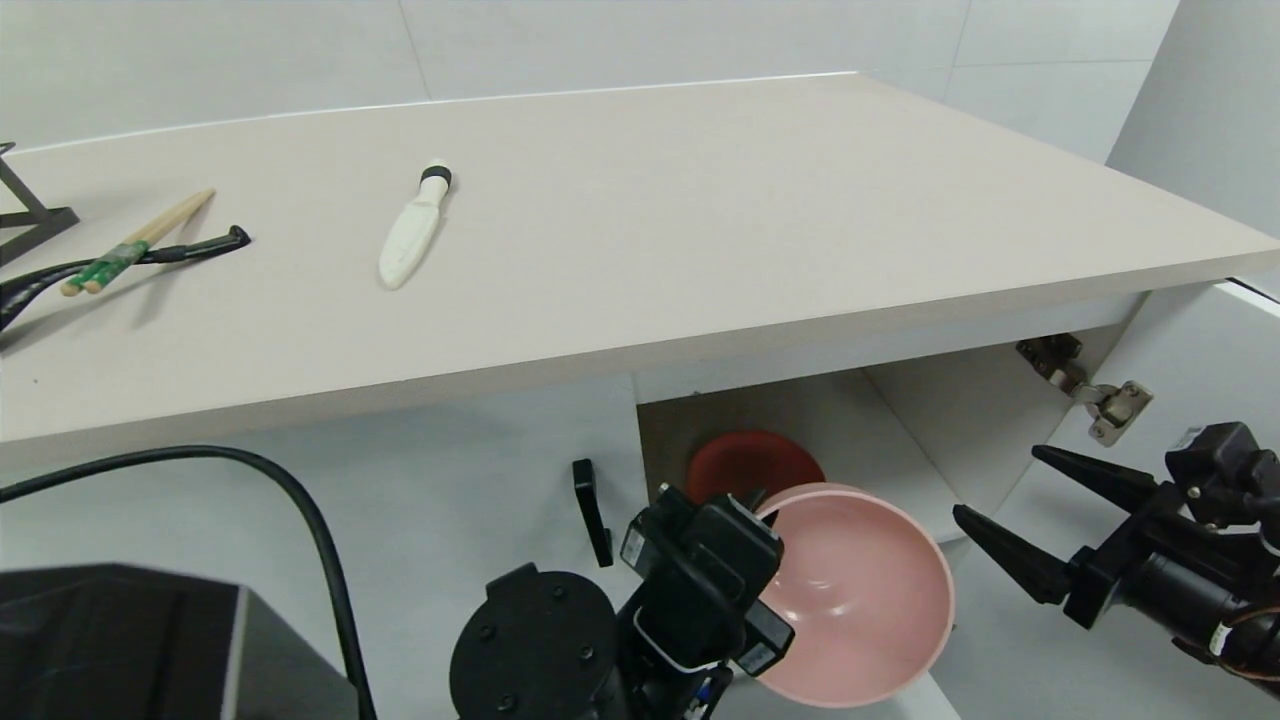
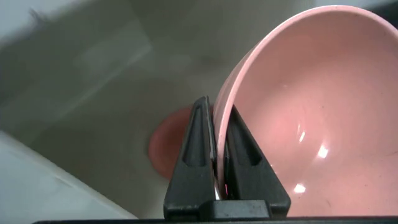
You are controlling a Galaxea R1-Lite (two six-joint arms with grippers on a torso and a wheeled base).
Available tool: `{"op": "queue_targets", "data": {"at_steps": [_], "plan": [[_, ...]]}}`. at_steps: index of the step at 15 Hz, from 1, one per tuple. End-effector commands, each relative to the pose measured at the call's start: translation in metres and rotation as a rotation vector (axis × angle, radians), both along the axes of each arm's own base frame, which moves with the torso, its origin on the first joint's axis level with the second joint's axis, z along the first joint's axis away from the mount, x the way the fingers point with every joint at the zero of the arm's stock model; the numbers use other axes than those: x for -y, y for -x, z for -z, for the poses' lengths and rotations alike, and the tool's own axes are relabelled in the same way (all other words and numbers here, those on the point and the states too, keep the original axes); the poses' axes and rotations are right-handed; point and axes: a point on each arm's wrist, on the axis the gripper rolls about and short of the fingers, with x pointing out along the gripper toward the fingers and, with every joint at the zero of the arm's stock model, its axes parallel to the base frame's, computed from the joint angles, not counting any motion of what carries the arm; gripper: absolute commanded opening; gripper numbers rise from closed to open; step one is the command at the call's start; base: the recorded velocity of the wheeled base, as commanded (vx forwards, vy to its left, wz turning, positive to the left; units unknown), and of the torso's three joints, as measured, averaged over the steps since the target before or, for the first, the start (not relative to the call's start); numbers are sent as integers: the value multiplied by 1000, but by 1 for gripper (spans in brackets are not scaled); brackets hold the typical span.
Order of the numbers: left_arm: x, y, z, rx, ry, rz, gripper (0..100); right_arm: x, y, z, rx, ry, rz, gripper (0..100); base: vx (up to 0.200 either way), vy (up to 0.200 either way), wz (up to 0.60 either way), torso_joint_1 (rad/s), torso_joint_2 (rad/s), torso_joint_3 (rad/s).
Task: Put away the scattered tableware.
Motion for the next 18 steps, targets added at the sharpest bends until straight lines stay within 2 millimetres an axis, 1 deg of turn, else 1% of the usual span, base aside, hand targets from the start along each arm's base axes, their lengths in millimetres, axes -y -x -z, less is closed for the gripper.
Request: {"op": "queue_targets", "data": {"at_steps": [1, 4, 5, 6, 7, 8, 10, 11, 13, 15, 16, 18], "plan": [[12, -8, 14, -12, -15, -26, 0, 5, -4, -3, 21, 1, 28, 100, 0, 0, 0, 0, 0, 0], [26, -18, 22, -9, -2, -72, 0, 6, -6, -7, 40, 0, 35, 100, 0, 0, 0, 0, 0, 0], [35, -26, 20, 5, 29, -79, 0, 5, -6, -9, 52, -3, 33, 100, 0, 0, 0, 0, 0, 0], [37, -28, 20, 8, 34, -82, 0, 5, -6, -10, 58, -5, 33, 100, 0, 0, 0, 0, 0, 0], [45, -41, 19, 28, 69, -100, 0, 4, -5, -15, 85, -12, 30, 100, 0, 0, 0, 0, 0, 0], [51, -49, 19, 39, 87, -109, 0, 3, -5, -16, 86, -12, 23, 100, 0, 0, 0, 0, 0, 0], [61, -57, 15, 61, 132, -112, 0, -1, -4, -15, 84, -13, 0, 100, 0, 0, 0, 0, 0, 0], [62, -58, 12, 66, 144, -113, 0, -1, -4, -17, 92, -15, 0, 100, 0, 0, 0, 0, 0, 0], [62, -58, 12, 56, 159, -126, 0, -1, -1, -26, 139, -28, -2, 100, 0, 0, 0, 0, 0, 0], [63, -58, 11, 58, 165, -126, 0, -1, -1, -26, 134, -28, -2, 100, 0, 0, 0, 0, 0, 0], [66, -56, 7, 66, 180, -118, 0, -2, -6, -15, 84, -13, -2, 100, 0, 0, 0, 0, 0, 0], [68, -53, 5, 67, 184, -109, 0, -3, -10, -2, 17, 4, -1, 100, 0, 0, 0, 0, 0, 0]]}}
